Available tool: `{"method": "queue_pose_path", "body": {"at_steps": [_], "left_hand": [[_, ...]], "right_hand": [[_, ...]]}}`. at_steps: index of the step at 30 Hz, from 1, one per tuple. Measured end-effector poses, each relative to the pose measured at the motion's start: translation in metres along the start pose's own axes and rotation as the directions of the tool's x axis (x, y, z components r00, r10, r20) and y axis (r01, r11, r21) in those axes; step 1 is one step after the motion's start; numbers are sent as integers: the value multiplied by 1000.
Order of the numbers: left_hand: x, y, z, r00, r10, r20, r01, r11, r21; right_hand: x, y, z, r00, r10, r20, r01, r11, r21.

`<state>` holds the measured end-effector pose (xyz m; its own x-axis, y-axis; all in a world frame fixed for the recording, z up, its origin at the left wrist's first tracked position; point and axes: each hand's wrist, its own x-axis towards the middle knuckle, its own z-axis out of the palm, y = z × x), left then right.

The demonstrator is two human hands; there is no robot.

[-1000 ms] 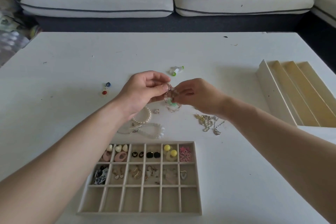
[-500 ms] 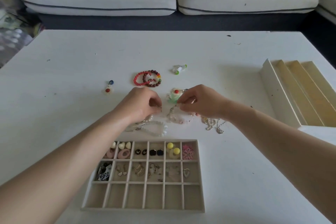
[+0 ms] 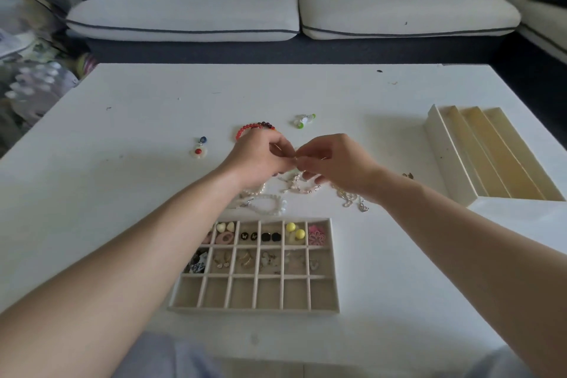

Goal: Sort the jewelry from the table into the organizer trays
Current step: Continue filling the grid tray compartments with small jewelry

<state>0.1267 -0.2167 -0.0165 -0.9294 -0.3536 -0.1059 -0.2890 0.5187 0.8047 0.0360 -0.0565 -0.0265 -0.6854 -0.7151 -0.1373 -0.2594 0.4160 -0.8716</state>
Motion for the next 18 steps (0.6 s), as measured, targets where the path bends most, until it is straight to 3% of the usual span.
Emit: {"method": "queue_pose_path", "body": {"at_steps": [3, 7, 10, 12, 14, 16, 18], "left_hand": [[-25, 15, 2, 999, -32, -18, 28, 983, -181], [-59, 33, 5, 997, -75, -26, 64, 951, -304], [-81, 38, 11, 996, -94, -3, 88, 939, -334], [-91, 34, 16, 997, -80, -9, 75, 964, -253], [-98, 25, 21, 999, -37, -20, 37, 999, -18], [-106, 15, 27, 1000, 2, 23, -6, 977, 214], [-114, 5, 31, 995, 18, 102, -52, 940, 338]], "right_hand": [[-21, -9, -4, 998, 13, -64, -6, 994, 111], [-53, -18, -9, 999, 49, 12, -51, 959, 279], [-71, -21, -11, 994, 98, 41, -106, 950, 293], [-79, -19, -10, 991, 123, 55, -133, 965, 227], [-83, -14, -6, 988, 141, 66, -147, 983, 106], [-86, -8, -1, 984, 153, 94, -146, 986, -76], [-90, -2, 4, 979, 173, 110, -144, 962, -231]]}}
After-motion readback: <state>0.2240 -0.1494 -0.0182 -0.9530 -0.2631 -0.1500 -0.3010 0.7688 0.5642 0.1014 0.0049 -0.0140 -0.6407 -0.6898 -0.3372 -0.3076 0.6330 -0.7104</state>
